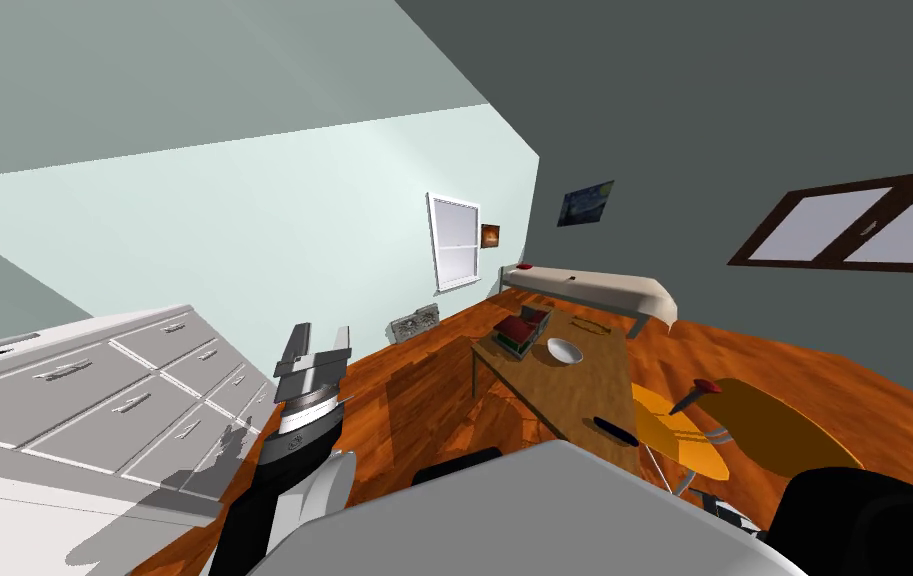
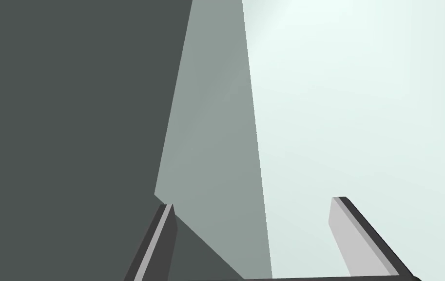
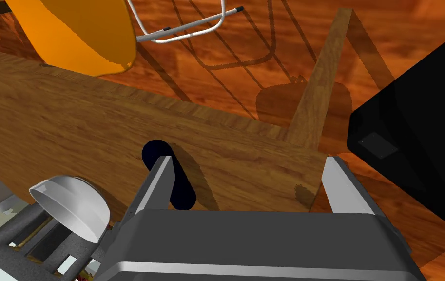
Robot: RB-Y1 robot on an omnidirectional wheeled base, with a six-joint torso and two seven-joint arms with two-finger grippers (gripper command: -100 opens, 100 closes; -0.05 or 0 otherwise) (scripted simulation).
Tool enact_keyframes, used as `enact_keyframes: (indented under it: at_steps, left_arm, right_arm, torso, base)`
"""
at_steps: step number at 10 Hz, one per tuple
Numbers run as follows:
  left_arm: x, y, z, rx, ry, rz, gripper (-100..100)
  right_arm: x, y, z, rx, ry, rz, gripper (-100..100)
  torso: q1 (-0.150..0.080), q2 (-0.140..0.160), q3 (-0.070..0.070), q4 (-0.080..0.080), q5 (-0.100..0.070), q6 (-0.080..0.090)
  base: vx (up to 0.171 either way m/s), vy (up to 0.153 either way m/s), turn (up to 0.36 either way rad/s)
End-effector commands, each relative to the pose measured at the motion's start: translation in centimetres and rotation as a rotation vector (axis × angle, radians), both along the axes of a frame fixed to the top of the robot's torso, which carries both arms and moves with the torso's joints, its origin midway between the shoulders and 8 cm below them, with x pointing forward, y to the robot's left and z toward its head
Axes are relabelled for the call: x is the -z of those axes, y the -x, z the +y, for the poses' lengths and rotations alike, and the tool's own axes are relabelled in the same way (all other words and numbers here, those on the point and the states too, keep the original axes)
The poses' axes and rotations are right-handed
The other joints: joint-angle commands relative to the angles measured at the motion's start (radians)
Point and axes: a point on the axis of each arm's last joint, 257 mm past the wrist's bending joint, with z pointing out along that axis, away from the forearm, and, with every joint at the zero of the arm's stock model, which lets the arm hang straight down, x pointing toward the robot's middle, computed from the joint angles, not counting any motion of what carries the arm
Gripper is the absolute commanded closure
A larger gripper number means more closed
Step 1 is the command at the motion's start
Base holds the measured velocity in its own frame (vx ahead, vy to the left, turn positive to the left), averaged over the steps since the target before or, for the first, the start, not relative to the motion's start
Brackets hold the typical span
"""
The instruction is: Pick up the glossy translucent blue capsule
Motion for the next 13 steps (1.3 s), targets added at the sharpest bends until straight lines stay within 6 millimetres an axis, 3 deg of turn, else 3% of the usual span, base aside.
enact_keyframes:
  at_steps: [1,2,6,8,9,12,13]
  left_arm:
    - [0.0,0.0,0.0,0.000,0.000,0.000,0]
    - [0.0,0.0,0.0,0.000,0.000,0.000,0]
    - [0.0,0.0,0.0,0.000,0.000,0.000,0]
    - [0.0,0.0,0.0,0.000,0.000,0.000,0]
    - [0.0,0.0,0.0,0.000,0.000,0.000,0]
    - [0.0,0.0,0.0,0.000,0.000,0.000,0]
    - [0.0,0.0,0.0,0.000,0.000,0.000,0]
  right_arm:
    - [0.1,1.2,-0.4,-0.021,0.017,0.037,-100]
    - [0.1,1.2,-0.4,-0.021,0.017,0.037,-100]
    - [0.9,5.3,-0.9,-0.075,0.039,0.150,-100]
    - [0.9,5.3,-0.9,-0.075,0.039,0.150,-100]
    - [1.8,6.6,0.2,-0.092,0.022,0.184,-100]
    - [1.8,6.3,0.1,-0.086,0.023,0.180,-100]
    - [1.8,6.4,0.1,-0.090,0.023,0.182,0]
  torso:
    - [0.000,0.000,0.000,0.000,0.000,0.000]
    - [-0.001,-0.002,-0.001,-0.001,0.000,0.001]
    - [-0.003,-0.001,-0.001,-0.001,-0.001,0.001]
    - [-0.001,0.001,0.000,0.000,-0.001,0.002]
    - [0.002,0.005,0.002,0.000,0.000,0.002]
    - [0.000,0.005,0.002,0.001,0.000,0.002]
    - [0.002,0.007,0.004,0.001,0.000,0.002]
  base:
    - [0.179,-0.047,0.229]
    - [0.083,-0.027,0.005]
    - [0.131,-0.056,0.199]
    - [0.075,-0.029,0.020]
    - [0.083,-0.051,0.166]
    - [0.052,-0.047,0.043]
    - [0.000,0.000,0.000]
